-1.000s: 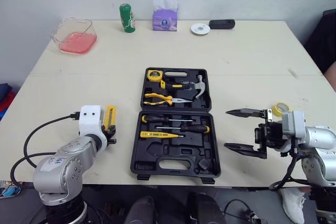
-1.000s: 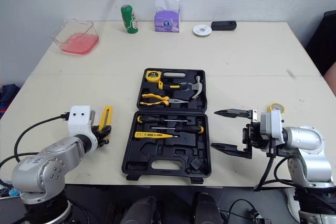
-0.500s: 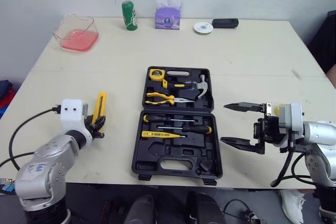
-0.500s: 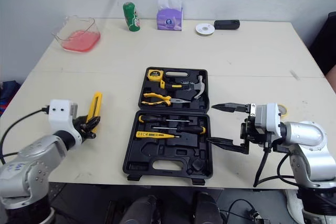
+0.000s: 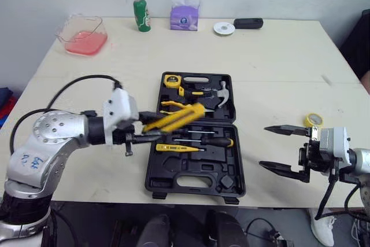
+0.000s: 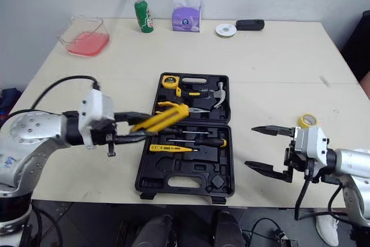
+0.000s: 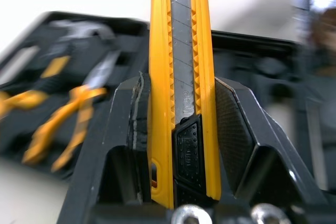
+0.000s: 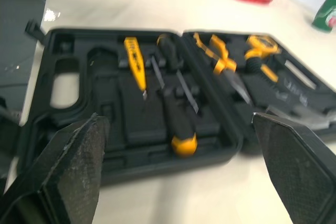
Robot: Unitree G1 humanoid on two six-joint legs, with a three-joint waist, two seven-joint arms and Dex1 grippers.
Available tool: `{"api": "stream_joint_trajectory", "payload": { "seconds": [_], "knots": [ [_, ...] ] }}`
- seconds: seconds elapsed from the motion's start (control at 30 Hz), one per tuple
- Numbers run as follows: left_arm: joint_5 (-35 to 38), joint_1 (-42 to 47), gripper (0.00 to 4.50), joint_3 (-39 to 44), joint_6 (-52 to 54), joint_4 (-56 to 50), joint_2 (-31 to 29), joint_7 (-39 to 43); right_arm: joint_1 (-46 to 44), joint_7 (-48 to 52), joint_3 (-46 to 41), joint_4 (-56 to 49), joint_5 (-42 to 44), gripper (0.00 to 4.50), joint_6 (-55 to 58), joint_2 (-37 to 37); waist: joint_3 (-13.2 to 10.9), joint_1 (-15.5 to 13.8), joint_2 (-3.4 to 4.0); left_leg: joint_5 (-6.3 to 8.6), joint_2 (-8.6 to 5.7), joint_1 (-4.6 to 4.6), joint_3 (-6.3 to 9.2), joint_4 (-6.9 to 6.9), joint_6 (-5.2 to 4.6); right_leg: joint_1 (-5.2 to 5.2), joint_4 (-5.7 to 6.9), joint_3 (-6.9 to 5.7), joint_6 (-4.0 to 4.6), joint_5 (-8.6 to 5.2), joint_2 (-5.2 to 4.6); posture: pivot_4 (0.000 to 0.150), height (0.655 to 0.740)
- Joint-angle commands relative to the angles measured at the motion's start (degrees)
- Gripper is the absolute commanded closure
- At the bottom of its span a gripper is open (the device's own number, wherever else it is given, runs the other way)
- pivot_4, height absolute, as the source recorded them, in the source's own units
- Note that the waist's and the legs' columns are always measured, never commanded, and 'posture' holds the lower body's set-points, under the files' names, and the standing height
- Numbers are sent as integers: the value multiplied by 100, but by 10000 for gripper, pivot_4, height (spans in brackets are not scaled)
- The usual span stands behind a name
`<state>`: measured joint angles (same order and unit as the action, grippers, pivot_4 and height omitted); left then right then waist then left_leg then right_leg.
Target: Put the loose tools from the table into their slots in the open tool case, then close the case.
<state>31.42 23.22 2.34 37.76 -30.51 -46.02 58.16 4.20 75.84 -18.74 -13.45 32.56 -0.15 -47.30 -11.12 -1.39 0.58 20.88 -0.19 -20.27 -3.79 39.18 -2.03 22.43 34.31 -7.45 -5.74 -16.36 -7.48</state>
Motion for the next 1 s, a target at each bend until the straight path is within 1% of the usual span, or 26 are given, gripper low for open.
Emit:
{"api": "stream_joint_trajectory", "payload": {
  "seconds": [0.03,0.1,0.23,0.37,0.43,0.57,1.0],
  "knots": [
    [135,281,32167,-438,179,2,-84,257,448,-23,-426,-422,104,0,-113,-24,0,-14,-1,-1,0,-1,0,0,-1,0,3,-1,0,0,5,1500,7400],
    [10,342,32167,-781,153,3,-97,406,752,-91,-637,-531,193,0,-88,43,0,-20,-1,-3,-2,-1,1,0,-2,0,6,-1,0,0,7,1500,7400],
    [-694,469,32167,-1625,-207,220,52,388,1157,-103,-861,-606,230,0,-200,190,0,-23,-1,-6,-8,4,1,1,-7,-8,5,1,-4,2,8,1500,7400],
    [-1195,588,32167,-2138,-293,390,170,278,1330,2,-871,-629,147,0,-394,219,-1,-19,-2,-6,-8,3,3,1,-8,-6,5,4,-4,2,9,1500,7400],
    [-1255,680,32167,-2288,-68,491,286,184,1379,65,-838,-582,100,0,-526,238,-1,-22,-2,-6,-8,3,3,1,-8,-5,5,3,-4,2,10,1500,7400],
    [-1800,800,32167,-2657,-270,765,406,55,1406,54,-771,-540,96,0,-649,283,-2,-26,-3,-8,-10,2,3,2,-12,-7,6,2,-5,3,11,1500,7400],
    [-1980,548,32167,-2771,-55,579,341,103,1436,17,-760,-469,84,0,-790,308,-1,-24,-3,-9,-10,3,4,5,-13,-7,10,1,-5,2,9,1500,7400]
  ]
}}
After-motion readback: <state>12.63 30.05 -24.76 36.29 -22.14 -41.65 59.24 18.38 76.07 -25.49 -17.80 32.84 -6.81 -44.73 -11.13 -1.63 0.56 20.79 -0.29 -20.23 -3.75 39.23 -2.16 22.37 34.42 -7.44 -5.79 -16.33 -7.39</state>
